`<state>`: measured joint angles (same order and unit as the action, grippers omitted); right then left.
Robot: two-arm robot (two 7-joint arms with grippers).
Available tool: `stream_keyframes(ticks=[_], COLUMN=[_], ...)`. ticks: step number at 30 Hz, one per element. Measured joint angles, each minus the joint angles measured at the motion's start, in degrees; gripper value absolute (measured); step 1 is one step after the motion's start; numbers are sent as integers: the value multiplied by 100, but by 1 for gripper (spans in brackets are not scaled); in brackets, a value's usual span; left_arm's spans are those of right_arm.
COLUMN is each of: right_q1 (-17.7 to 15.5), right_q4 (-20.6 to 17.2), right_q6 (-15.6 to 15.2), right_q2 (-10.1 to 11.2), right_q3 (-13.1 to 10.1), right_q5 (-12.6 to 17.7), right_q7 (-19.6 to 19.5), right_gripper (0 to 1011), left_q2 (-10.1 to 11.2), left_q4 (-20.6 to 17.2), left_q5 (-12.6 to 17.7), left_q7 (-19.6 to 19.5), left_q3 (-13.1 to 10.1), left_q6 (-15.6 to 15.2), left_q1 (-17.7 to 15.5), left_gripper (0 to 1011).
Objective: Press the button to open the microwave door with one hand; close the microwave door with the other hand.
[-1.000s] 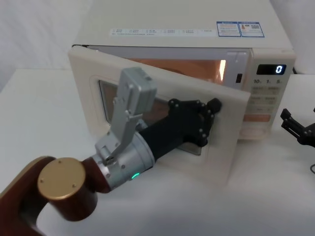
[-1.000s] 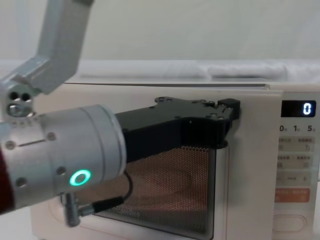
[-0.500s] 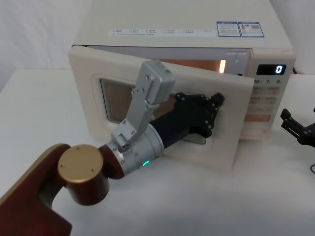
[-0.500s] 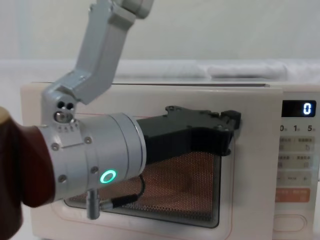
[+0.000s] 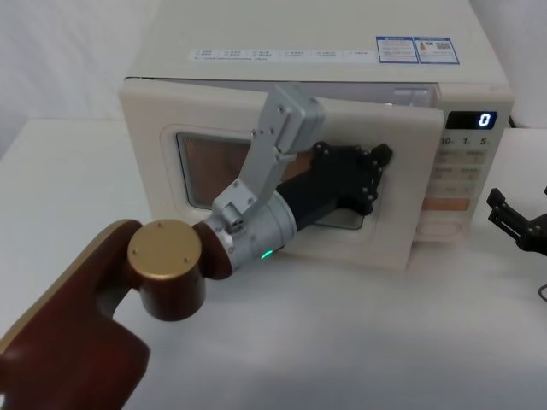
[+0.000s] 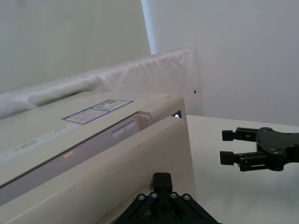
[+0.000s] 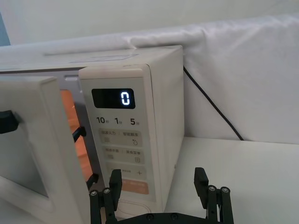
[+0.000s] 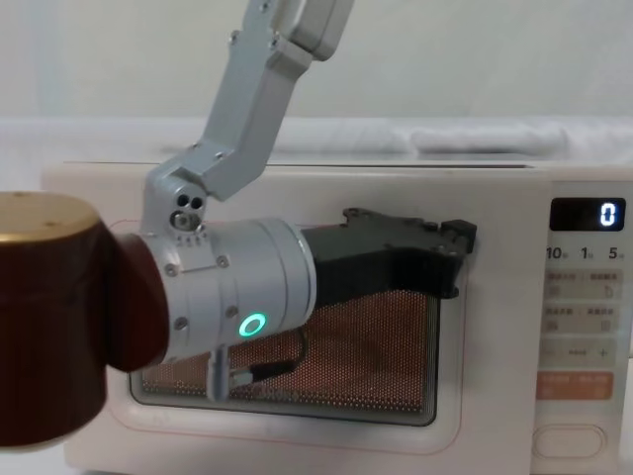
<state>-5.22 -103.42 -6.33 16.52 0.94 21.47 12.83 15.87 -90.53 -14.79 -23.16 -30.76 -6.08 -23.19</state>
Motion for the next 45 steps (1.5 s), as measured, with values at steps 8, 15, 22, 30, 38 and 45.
stream_keyframes(ticks=[8,15,22,30,38,45], right_q1=[0,0,0,1,0,0], right_q4=[0,0,0,0,0,0], right_q6=[0,0,0,0,0,0], right_q2=[0,0,0,0,0,0], right_q3=[0,0,0,0,0,0], right_q5=[0,0,0,0,0,0], right_q7=[0,0,0,0,0,0], right_gripper=[1002,1002,1003,1002,1002,1002], left_q2=[-192,-353,-533,-632,-715,-803], left_q4=[347,613,792,901,1051,1109], left_q5=[150,264,388,521,704,844], left_q7=[-17,-16,54,93,166,300], left_q3=[-78,-115,-126,-136,-100,-36], left_q6=[115,193,349,465,534,517], left_q1=[-213,-385,-445,-474,-566,-600], left_gripper=[0,0,0,0,0,0])
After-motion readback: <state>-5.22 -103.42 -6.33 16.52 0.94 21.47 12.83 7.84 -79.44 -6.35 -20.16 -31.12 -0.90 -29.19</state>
